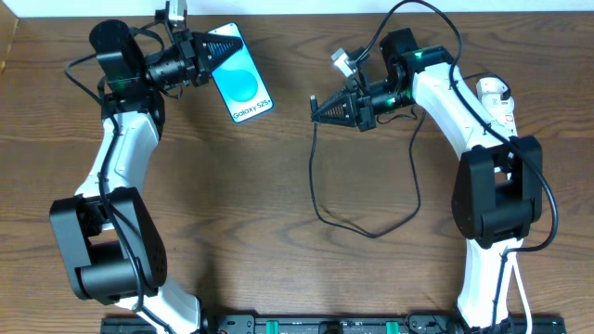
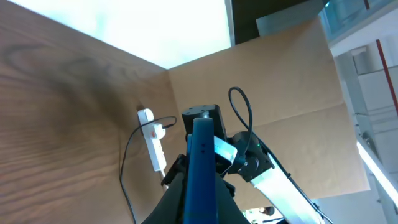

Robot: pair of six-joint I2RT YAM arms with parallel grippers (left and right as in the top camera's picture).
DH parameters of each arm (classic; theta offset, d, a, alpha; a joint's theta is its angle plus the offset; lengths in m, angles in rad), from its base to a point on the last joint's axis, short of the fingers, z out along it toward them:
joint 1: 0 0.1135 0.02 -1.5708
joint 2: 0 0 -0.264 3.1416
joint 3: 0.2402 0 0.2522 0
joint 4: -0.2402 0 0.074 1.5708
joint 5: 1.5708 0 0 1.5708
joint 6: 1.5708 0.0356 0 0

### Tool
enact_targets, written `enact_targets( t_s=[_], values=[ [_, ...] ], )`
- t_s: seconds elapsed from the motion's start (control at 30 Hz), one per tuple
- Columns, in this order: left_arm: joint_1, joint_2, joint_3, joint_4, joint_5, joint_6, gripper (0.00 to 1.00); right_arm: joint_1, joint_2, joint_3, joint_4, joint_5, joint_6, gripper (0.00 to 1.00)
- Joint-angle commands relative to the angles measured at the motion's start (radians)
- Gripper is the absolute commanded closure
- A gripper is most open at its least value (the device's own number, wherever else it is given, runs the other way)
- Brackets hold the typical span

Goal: Plug charger to phone and switch on socket
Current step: 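Lift the plug and carry it toward the phone's bottom edge with the right gripper, then align the USB-C plug with the phone's bottom port using the right gripper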

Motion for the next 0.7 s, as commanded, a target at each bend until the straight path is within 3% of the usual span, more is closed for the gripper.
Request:
enact_targets(
  t_s=[0.0,0.67],
  values=[
    [-0.006,-0.019,0.0,0.023,0.017,-0.003,0.93,0.021,0.012,-0.007,0.001,-0.083,0.037,0.99],
    [-0.013,-0.019,0.0,0.097,0.027,-0.001,0.92,0.184,0.012,-0.007,0.039,-0.076,0.047,0.99]
  ],
)
